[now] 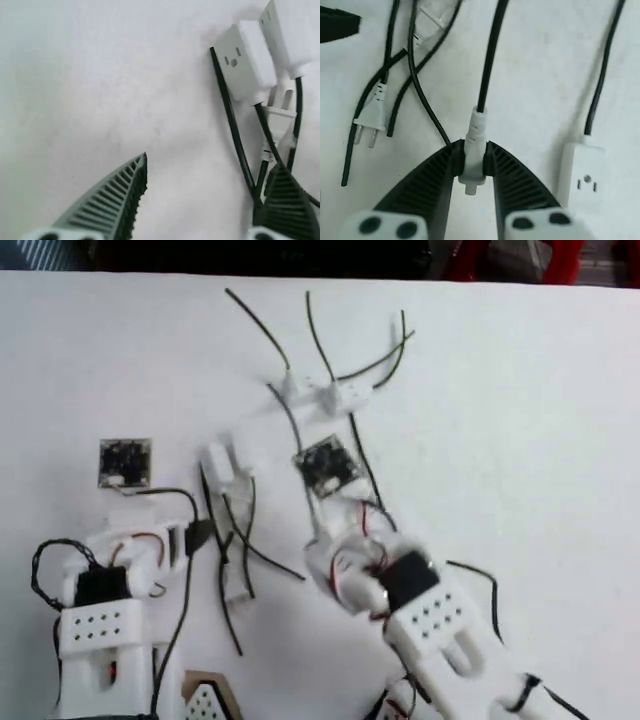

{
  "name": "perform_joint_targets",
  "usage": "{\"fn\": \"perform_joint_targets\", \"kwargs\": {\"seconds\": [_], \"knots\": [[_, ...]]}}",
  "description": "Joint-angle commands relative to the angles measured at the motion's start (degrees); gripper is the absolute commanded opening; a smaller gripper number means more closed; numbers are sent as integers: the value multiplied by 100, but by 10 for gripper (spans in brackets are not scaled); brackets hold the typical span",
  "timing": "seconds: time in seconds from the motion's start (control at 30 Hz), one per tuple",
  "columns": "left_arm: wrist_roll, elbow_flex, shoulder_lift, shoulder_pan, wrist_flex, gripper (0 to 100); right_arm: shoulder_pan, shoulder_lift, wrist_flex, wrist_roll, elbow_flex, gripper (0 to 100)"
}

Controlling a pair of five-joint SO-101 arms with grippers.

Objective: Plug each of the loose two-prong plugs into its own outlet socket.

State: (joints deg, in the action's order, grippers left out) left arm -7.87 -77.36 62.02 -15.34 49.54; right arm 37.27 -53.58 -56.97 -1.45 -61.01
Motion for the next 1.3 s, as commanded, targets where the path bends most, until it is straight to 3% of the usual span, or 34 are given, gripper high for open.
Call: {"fn": "perform_joint_targets", "kwargs": {"seconds": [0.0, 0.2, 0.43, 0.73, 0.97, 1.13, 1.27], "knots": [[-44, 185, 136, 558, -352, 361, 259, -655, 840, 0, -360, 18], [0, 897, 136, 1086, -378, 361, 558, -1543, 1666, 0, -1020, 18], [9, 1336, 136, 1789, -316, 361, 1174, -2387, 1754, 0, -1609, 18], [-9, 2215, 136, 2774, 1116, 330, 1024, -2738, 1754, 0, -1829, 17], [-18, 2242, 145, 3538, 1424, 329, 963, -2738, 1754, 369, -1837, 17], [9, 2277, 136, 3257, 1371, 329, 769, -2747, 1710, 396, -1837, 17], [220, 2356, 110, 2870, 1292, 331, -66, -2782, 1754, 396, -1793, 17]]}}
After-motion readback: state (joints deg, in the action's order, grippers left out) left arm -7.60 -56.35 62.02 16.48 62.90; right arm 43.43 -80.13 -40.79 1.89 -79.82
